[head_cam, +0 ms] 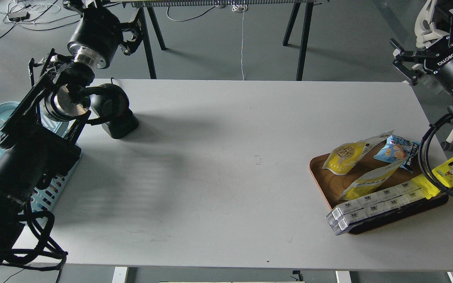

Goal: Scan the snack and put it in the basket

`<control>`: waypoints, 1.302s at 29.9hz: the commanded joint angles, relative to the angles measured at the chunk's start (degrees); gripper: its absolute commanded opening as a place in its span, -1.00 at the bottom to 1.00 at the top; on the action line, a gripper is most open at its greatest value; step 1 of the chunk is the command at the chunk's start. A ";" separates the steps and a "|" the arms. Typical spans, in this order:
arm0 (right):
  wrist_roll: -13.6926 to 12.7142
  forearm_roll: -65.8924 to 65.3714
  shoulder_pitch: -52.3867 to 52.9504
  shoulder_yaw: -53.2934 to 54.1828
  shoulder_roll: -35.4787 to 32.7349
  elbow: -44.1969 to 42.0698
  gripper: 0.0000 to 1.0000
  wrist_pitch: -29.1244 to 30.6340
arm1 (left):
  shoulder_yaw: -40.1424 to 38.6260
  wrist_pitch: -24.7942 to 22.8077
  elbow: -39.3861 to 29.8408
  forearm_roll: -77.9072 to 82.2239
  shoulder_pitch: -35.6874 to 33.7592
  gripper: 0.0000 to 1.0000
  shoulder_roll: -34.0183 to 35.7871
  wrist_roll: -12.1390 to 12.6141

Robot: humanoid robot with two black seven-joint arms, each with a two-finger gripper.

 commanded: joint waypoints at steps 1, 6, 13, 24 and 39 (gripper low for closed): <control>-0.01 0.00 -0.09 0.00 0.01 -0.04 0.94 -0.04 | 0.01 0.54 -0.36 0.19 0.05 1.00 0.51 0.04; 0.95 0.00 -0.09 0.08 0.01 -0.12 0.98 -0.04 | -0.26 3.53 -0.37 0.63 -0.04 1.00 0.95 0.13; 1.31 0.00 0.00 0.09 -0.08 -0.04 0.98 -0.04 | -0.08 3.27 -0.28 0.46 0.05 1.00 1.75 0.49; 1.13 -0.09 -0.18 0.17 -0.87 -0.21 0.98 -0.12 | 0.01 3.27 -0.45 0.46 -0.04 1.00 3.59 0.66; 0.43 -0.97 4.73 -9.31 -10.97 2.42 0.98 -0.48 | 0.09 3.09 -2.03 0.55 0.32 1.00 4.21 0.75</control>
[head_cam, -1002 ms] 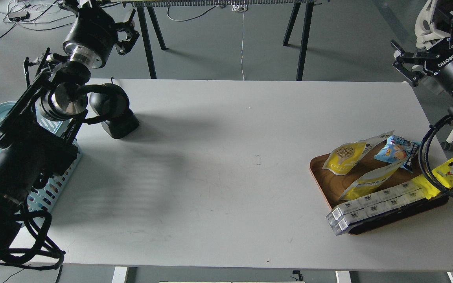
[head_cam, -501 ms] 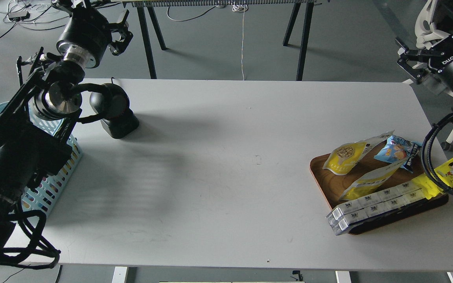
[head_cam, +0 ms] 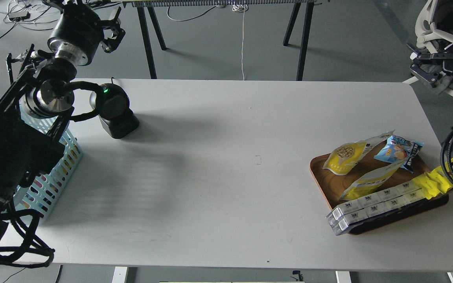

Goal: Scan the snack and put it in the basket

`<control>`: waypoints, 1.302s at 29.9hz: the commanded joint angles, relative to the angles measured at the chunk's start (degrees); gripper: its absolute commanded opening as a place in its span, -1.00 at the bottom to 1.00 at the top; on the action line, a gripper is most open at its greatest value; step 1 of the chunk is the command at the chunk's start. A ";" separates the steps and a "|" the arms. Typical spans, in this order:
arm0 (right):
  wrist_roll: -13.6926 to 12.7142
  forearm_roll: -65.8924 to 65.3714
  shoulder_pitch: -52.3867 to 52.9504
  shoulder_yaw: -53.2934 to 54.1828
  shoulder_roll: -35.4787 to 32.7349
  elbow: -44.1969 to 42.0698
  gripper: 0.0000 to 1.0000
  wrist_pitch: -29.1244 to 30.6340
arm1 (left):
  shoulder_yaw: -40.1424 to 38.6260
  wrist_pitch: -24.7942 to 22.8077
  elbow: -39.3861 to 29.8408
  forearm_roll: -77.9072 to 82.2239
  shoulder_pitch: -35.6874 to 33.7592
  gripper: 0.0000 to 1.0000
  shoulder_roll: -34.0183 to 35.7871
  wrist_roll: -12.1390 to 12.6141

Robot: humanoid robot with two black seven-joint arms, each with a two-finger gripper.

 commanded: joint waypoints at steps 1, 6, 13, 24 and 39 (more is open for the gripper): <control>-0.03 -0.28 3.14 -4.51 -3.54 0.79 0.98 -0.01 | 0.04 -0.07 -0.85 0.16 0.44 1.00 0.07 -0.09; -0.03 -1.51 9.73 -13.12 -8.99 4.57 0.98 -0.18 | 0.12 0.02 -0.94 0.16 0.44 1.00 -0.45 -0.44; -0.29 -7.39 24.22 -26.12 -15.50 9.75 0.98 -2.55 | 0.04 0.02 -1.99 0.16 0.70 1.00 -0.37 -0.62; -3.28 -13.99 59.45 -64.25 -6.82 12.48 0.98 -6.07 | -0.14 -0.16 -1.99 0.25 0.35 1.00 0.07 -0.71; -15.23 -3.02 87.97 -102.16 9.72 34.98 0.94 -23.37 | -0.40 -0.16 -1.99 0.25 1.14 1.00 1.04 -0.88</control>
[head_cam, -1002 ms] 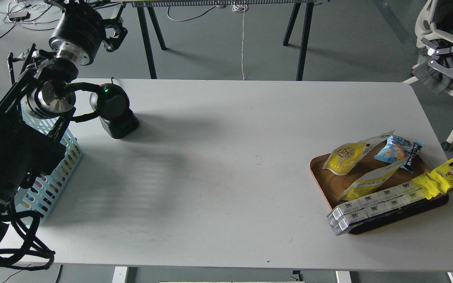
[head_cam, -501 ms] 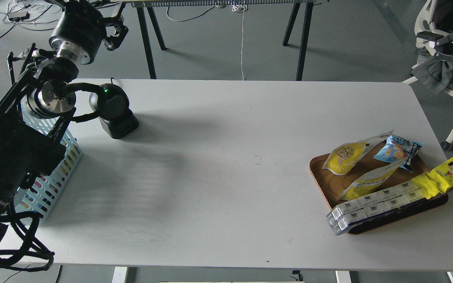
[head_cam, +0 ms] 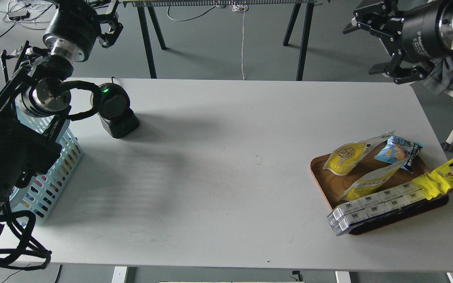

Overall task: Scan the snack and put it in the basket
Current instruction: 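Move the right gripper down over the yellow snack pouch on the tray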

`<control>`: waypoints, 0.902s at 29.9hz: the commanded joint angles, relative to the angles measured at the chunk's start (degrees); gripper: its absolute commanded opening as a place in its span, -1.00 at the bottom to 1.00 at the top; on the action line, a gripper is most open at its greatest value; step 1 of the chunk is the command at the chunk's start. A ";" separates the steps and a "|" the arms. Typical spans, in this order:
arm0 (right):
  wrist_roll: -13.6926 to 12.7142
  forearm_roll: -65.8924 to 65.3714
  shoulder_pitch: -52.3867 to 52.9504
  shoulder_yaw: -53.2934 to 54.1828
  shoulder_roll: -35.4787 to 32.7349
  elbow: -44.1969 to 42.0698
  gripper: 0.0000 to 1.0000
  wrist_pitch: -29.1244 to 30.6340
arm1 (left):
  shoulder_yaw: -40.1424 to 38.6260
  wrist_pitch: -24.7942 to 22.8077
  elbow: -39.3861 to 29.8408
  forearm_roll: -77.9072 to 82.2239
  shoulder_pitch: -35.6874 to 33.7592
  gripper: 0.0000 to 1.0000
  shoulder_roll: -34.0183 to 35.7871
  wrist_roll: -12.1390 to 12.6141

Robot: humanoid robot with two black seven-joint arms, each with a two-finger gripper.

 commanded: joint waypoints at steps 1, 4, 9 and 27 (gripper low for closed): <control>-1.25 5.86 -1.39 -3.40 0.29 2.31 0.94 -6.99 | 0.10 0.02 0.01 0.07 0.33 1.00 0.03 0.00; -1.16 7.27 -6.57 -2.88 0.29 2.31 0.94 -11.04 | 0.19 0.11 0.01 0.07 0.33 1.00 0.03 0.00; -0.98 7.36 -12.03 -0.42 0.20 2.04 0.94 -14.21 | 0.10 0.11 0.10 0.07 0.33 1.00 0.03 0.09; -1.07 7.27 -25.48 10.31 1.87 -1.21 0.11 -20.98 | 0.37 0.19 0.10 0.07 0.24 1.00 -0.15 0.09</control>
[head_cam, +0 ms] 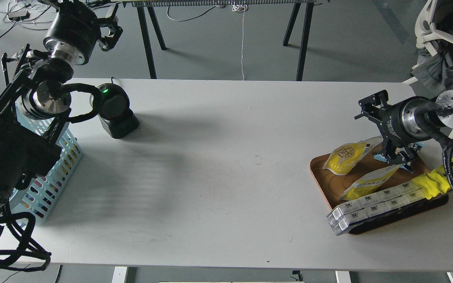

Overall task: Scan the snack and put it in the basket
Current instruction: 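Move the right gripper down over the yellow snack pouch on the tray, then grasp the yellow pouch with the right gripper and lift it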

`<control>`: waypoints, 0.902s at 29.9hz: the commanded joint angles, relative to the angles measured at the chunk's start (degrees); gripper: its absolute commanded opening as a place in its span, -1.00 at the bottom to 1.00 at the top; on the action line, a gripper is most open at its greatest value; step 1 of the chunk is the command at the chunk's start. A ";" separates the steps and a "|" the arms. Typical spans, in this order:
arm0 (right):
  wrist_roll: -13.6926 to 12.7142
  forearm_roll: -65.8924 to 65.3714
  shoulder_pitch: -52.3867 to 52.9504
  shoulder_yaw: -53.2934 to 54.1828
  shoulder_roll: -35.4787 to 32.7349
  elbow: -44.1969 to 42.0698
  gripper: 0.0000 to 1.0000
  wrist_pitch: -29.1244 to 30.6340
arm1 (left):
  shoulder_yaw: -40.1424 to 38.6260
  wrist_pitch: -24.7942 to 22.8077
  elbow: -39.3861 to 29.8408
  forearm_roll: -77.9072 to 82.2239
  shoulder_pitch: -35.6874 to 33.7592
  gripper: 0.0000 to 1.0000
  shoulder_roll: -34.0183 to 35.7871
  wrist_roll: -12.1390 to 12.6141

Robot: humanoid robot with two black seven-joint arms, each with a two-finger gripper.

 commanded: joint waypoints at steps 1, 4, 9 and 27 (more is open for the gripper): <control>-0.09 -0.06 -1.46 0.35 0.88 -0.24 -0.03 -0.42 | 0.09 0.01 0.00 0.00 -0.07 1.00 -0.02 -0.08; -0.09 -0.15 -1.98 0.35 1.23 -0.33 -0.35 -0.68 | 0.09 0.01 0.00 0.00 0.02 1.00 -0.02 0.01; -0.09 -0.32 -1.90 0.44 1.23 -0.24 -0.99 -1.04 | 0.27 0.10 0.00 0.00 0.02 1.00 -0.10 0.01; -0.18 0.20 10.92 3.51 -3.33 0.64 -0.99 -1.12 | 0.27 0.27 0.00 0.00 0.02 1.00 -0.02 0.01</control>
